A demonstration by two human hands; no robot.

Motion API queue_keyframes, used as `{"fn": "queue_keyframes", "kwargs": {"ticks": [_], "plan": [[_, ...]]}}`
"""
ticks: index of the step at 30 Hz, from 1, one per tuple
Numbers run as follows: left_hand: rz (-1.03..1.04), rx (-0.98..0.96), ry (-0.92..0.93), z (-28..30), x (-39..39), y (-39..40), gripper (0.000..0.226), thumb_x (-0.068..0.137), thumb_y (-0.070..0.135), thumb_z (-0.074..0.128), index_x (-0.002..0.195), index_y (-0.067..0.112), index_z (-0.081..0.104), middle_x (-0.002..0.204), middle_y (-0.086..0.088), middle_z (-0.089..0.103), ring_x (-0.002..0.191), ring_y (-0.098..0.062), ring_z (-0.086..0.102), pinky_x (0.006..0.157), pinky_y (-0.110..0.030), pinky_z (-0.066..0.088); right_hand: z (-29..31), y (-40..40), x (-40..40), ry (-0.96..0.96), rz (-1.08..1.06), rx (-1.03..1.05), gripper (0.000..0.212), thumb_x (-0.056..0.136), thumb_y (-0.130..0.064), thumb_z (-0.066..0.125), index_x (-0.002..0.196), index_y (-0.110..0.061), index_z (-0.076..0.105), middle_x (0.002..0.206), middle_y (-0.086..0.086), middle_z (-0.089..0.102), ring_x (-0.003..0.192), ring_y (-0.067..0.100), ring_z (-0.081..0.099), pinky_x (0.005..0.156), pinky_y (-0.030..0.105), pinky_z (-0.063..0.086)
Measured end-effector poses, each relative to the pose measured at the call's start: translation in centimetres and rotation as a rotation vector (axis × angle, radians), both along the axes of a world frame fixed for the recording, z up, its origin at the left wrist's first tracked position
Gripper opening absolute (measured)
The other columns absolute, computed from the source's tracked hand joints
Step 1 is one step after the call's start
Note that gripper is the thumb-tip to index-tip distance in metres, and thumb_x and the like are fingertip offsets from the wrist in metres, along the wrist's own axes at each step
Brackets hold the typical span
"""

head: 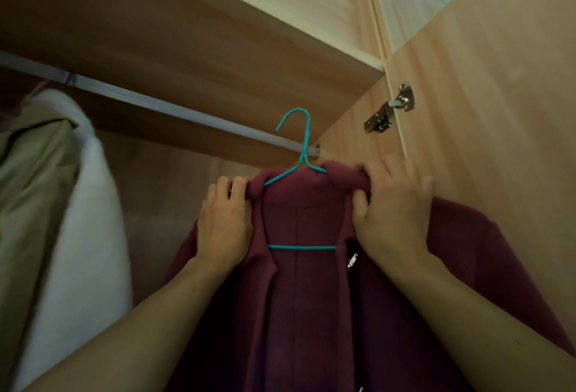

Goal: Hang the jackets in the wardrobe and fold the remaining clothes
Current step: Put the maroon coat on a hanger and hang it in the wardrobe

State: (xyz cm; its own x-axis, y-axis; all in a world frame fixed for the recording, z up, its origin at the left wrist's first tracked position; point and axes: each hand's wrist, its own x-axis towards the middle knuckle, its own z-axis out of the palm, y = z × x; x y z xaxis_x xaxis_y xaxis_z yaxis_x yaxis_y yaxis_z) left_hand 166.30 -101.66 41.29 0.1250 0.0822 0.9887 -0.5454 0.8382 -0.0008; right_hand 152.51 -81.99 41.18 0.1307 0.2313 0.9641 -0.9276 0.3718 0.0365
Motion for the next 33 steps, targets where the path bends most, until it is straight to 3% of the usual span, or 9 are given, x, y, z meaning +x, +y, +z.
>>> {"fn": "queue_keyframes", "kwargs": {"ticks": [4,12,23,28,33], "plan": [[0.003,-0.004,0.013,2.9,-1.0,-3.1,0.027,0.092,0.009,0.054,0.119,0.009,0.055,0.112,-0.015,0.052,0.1,-0.035,0.049,0.081,-0.052,0.046,3.2,-2.8,-0.4,0.006,-0.062,0.023,0.027,0.083,-0.018,0.062,0.11,-0.02,0.06,0.106,0.005,0.055,0.1,0.028,0.048,0.081,0.04,0.031],[-0.051,-0.029,0.01,7.8,-3.6,-8.3,0.027,0.096,0.015,0.049,0.123,0.013,0.049,0.118,-0.012,0.049,0.104,-0.029,0.047,0.082,-0.046,0.045,7.8,-6.7,-1.8,0.048,-0.202,0.01,0.026,0.087,-0.019,0.057,0.112,-0.024,0.056,0.112,0.002,0.054,0.105,0.027,0.047,0.087,0.04,0.032],[-0.18,-0.048,-0.023,14.2,-7.8,-15.7,0.016,0.094,0.016,0.048,0.109,0.02,0.049,0.108,-0.01,0.051,0.098,-0.03,0.048,0.081,-0.049,0.047,13.5,-12.1,-4.0,0.006,-0.283,0.073,0.026,0.088,-0.018,0.055,0.113,-0.021,0.06,0.117,0.006,0.056,0.11,0.03,0.05,0.09,0.042,0.036],[-0.241,-0.057,0.019,15.4,-9.0,-18.7,0.017,0.093,0.016,0.051,0.11,0.02,0.051,0.105,-0.01,0.052,0.097,-0.03,0.05,0.08,-0.051,0.049,14.1,-14.6,-4.8,0.038,-0.297,0.093,0.029,0.084,-0.018,0.06,0.113,-0.02,0.06,0.115,0.007,0.055,0.109,0.03,0.05,0.086,0.04,0.035],[-0.302,0.042,-0.044,14.2,-11.3,-21.2,0.024,0.092,0.012,0.055,0.115,0.016,0.059,0.107,-0.013,0.059,0.1,-0.034,0.057,0.087,-0.047,0.049,13.6,-16.8,-5.6,-0.024,-0.362,0.179,0.024,0.095,-0.024,0.048,0.114,-0.021,0.063,0.115,0.007,0.058,0.107,0.03,0.055,0.084,0.038,0.04]]}}
